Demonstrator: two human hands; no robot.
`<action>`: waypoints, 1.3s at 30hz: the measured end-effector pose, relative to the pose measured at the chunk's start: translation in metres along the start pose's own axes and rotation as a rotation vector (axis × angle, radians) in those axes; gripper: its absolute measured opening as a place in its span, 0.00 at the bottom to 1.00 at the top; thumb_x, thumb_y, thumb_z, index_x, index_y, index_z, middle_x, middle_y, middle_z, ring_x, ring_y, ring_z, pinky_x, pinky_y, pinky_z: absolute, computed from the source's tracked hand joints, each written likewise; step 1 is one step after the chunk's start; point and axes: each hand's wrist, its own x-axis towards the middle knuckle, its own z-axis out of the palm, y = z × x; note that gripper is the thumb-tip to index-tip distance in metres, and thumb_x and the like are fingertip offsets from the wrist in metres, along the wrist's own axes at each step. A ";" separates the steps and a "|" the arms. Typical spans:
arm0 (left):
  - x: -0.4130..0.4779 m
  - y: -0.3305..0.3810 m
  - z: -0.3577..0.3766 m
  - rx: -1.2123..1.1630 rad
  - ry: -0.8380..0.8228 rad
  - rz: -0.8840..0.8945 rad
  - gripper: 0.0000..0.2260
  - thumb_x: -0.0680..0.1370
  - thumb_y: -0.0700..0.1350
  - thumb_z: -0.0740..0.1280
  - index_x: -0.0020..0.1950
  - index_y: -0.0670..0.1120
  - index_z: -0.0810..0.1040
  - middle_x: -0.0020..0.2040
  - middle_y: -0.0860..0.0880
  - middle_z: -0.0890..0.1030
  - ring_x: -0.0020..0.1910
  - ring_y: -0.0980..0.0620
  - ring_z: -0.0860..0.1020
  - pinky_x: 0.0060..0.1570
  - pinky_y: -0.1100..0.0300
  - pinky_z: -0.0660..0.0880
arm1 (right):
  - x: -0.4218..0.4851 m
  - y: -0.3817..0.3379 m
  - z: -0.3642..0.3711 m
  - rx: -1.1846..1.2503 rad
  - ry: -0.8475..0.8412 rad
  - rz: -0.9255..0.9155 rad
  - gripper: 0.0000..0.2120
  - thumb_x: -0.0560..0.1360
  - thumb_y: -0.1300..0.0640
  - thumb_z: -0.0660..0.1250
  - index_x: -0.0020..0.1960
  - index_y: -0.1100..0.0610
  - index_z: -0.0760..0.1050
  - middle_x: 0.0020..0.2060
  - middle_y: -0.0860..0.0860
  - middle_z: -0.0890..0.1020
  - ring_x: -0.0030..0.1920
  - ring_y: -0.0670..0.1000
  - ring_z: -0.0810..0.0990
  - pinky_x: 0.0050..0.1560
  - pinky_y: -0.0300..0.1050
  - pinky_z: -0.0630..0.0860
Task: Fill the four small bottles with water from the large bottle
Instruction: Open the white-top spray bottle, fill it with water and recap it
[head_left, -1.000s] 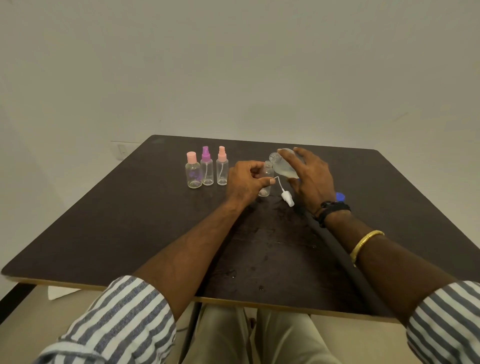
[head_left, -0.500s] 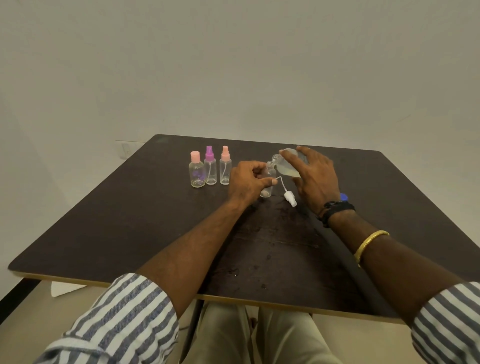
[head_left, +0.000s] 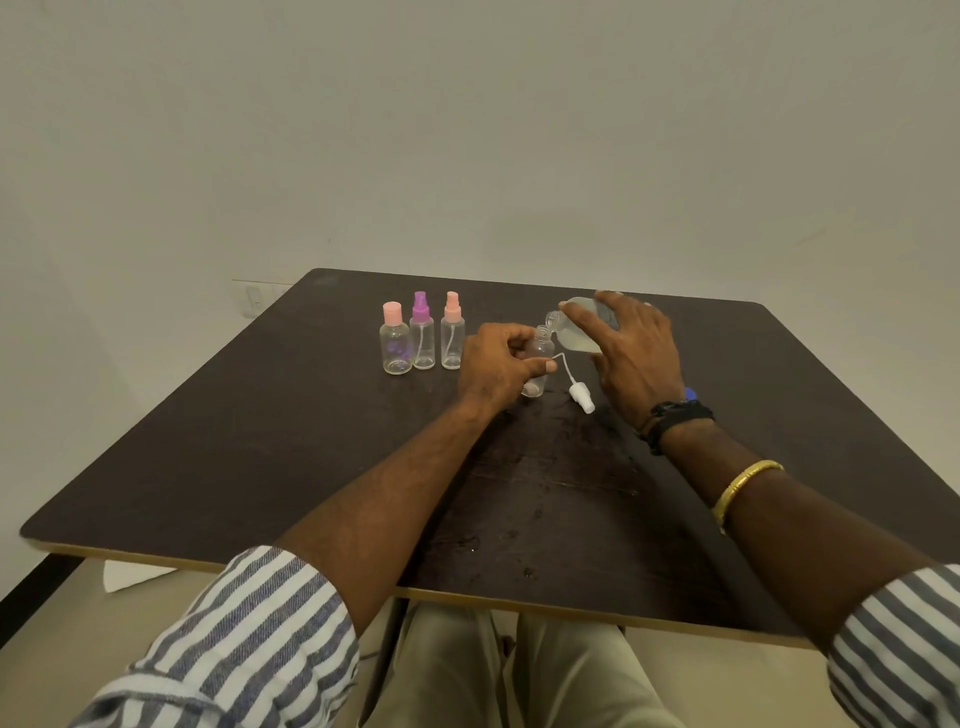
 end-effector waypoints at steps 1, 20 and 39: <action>0.000 0.000 0.000 -0.002 0.000 -0.002 0.19 0.67 0.48 0.82 0.56 0.46 0.86 0.45 0.53 0.87 0.45 0.54 0.85 0.49 0.52 0.84 | 0.000 0.000 0.000 -0.004 -0.001 -0.003 0.33 0.74 0.65 0.70 0.75 0.45 0.67 0.69 0.61 0.73 0.66 0.64 0.73 0.66 0.65 0.69; 0.000 -0.002 -0.002 0.032 -0.003 -0.014 0.22 0.67 0.48 0.82 0.58 0.44 0.85 0.47 0.50 0.87 0.46 0.54 0.85 0.50 0.54 0.84 | 0.002 -0.001 0.000 -0.058 0.001 -0.019 0.36 0.73 0.66 0.71 0.74 0.43 0.65 0.69 0.59 0.72 0.67 0.62 0.72 0.68 0.64 0.67; 0.001 -0.012 0.006 0.015 -0.011 -0.029 0.22 0.65 0.50 0.83 0.56 0.46 0.86 0.44 0.52 0.87 0.44 0.54 0.85 0.48 0.52 0.84 | 0.001 0.004 -0.004 -0.075 0.014 -0.021 0.35 0.73 0.69 0.68 0.74 0.44 0.67 0.69 0.60 0.73 0.68 0.63 0.72 0.68 0.64 0.67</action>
